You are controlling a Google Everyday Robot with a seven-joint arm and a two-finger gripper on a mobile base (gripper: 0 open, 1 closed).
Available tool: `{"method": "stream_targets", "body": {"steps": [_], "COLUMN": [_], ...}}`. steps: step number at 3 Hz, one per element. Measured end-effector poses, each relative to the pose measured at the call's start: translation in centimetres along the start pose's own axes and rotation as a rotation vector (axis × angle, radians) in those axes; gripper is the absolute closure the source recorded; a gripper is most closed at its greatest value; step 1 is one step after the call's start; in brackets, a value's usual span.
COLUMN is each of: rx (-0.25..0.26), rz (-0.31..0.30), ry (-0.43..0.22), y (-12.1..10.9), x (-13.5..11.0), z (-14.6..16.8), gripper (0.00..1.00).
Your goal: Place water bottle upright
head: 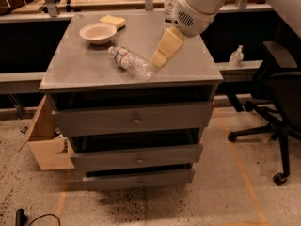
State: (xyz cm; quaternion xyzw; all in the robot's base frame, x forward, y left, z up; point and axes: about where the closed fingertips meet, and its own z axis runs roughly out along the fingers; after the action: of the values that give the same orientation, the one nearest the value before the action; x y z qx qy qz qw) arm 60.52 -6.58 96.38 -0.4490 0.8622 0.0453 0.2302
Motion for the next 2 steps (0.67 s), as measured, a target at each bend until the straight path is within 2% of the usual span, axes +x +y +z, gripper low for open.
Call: {"method": "stream_targets", "body": {"steps": [1, 2], "rx": [-0.014, -0.035], "rz": [-0.026, -0.065], "ry": [0.009, 0.049], "y": [-0.4, -1.0], "x": [-1.8, -4.7], "z": [1.5, 4.8], "gripper": [0.00, 0.00]}}
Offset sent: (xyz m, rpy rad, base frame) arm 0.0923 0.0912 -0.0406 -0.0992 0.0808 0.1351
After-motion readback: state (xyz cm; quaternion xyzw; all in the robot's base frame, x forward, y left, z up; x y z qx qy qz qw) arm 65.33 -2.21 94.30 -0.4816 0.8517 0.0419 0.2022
